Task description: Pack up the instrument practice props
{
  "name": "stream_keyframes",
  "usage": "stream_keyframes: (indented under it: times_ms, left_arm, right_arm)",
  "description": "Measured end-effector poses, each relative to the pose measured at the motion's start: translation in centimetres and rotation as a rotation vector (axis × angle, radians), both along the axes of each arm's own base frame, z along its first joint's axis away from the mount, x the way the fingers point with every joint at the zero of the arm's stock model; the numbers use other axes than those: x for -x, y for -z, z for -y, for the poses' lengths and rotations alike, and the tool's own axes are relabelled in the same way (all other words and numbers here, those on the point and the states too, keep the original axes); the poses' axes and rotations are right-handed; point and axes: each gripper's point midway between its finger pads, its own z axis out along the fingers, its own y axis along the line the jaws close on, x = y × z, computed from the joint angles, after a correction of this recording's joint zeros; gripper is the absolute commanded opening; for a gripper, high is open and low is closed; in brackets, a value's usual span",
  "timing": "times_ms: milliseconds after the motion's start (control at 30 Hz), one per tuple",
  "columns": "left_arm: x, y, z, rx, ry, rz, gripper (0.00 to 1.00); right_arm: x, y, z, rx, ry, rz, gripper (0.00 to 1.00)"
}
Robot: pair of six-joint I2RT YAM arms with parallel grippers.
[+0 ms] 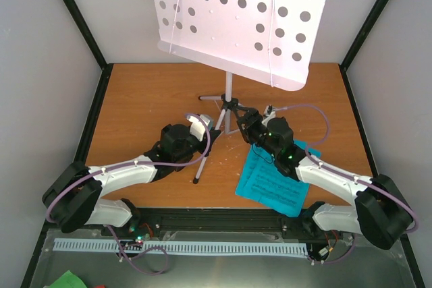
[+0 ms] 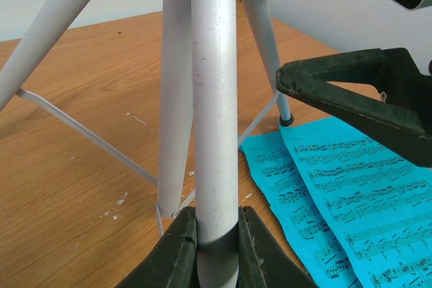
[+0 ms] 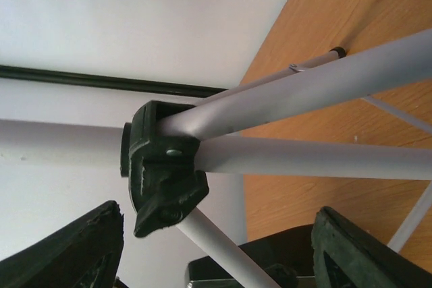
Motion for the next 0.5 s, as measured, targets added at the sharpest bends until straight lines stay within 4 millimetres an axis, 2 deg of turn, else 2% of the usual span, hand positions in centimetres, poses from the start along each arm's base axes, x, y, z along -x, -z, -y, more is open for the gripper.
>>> stream_keyframes:
  times_ms: [167, 233, 400, 500]
  left_arm:
    - [0.0, 0.0, 0.0, 0.0, 0.0, 0.0, 0.03]
    - [0.0, 0.0, 0.0, 0.0, 0.0, 0.001, 0.03]
    - [0.0, 0.0, 0.0, -0.001, 0.0, 0.0, 0.03]
    - [0.0, -0.1, 0.0, 0.0, 0.0, 0.001, 0.03]
  right_arm:
    - [-0.7, -0.3, -0.5, -0.038, -0.004, -0.012, 0.6]
    - [-0.9, -0.6, -0.6, -0.05, -0.005, -0.005, 0.51]
    - [-1.2, -1.2, -0.7, -0.066, -0.004, 0.007, 0.21]
    - [-1.4, -1.4, -0.5, -0.075, 0.005, 0.011, 0.13]
